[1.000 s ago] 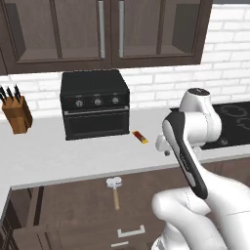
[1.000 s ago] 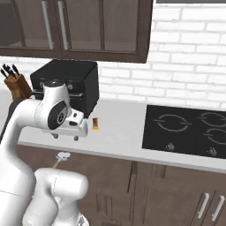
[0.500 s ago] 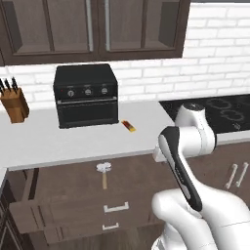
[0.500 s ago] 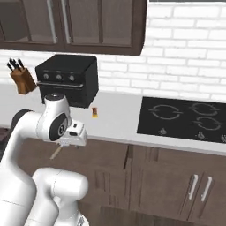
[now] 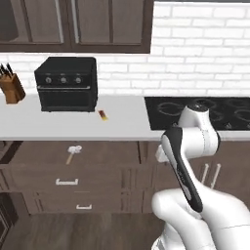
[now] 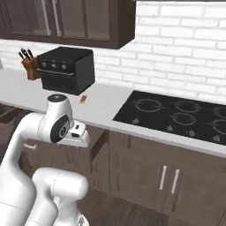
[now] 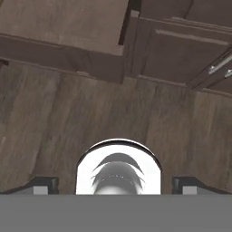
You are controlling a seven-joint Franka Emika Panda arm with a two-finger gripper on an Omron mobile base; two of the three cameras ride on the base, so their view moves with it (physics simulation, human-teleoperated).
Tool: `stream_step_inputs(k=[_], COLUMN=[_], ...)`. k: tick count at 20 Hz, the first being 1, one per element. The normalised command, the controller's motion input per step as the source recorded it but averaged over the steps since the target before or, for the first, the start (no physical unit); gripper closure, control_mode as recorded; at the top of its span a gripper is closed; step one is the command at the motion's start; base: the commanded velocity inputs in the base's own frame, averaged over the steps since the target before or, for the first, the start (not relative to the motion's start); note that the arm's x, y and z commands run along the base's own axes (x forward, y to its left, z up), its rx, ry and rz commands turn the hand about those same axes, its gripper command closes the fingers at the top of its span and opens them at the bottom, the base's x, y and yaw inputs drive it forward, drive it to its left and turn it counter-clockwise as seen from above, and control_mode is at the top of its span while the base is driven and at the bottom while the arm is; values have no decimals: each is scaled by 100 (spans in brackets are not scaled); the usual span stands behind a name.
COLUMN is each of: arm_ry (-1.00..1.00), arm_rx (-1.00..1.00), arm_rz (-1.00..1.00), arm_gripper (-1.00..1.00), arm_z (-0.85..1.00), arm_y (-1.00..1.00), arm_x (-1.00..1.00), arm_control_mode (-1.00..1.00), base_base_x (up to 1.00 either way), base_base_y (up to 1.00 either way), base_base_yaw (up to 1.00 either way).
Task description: Pick the pizza cutter from the drawer and place it on the counter.
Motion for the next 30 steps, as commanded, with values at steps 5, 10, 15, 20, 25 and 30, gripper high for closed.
stream_step_inputs(k=[5,10,15,20,25,30], arm_ry=[0,0,0,0,0,0], arm_rx=[0,0,0,0,0,0], arm_rz=[0,0,0,0,0,0], arm_gripper=[-100,-100,-100,-100,-100,-100], arm_z=[0,0,0,0,0,0], arm_y=[0,0,0,0,0,0], arm_x=[0,0,0,0,0,0], arm_control_mode=[100,100,100,100,100,100], base_base_x=[0,2,17,10,21,1], base_base_y=[-82,-60,-57,-93,-100,-82], base_base_yaw=[72,81,80,60,44,46])
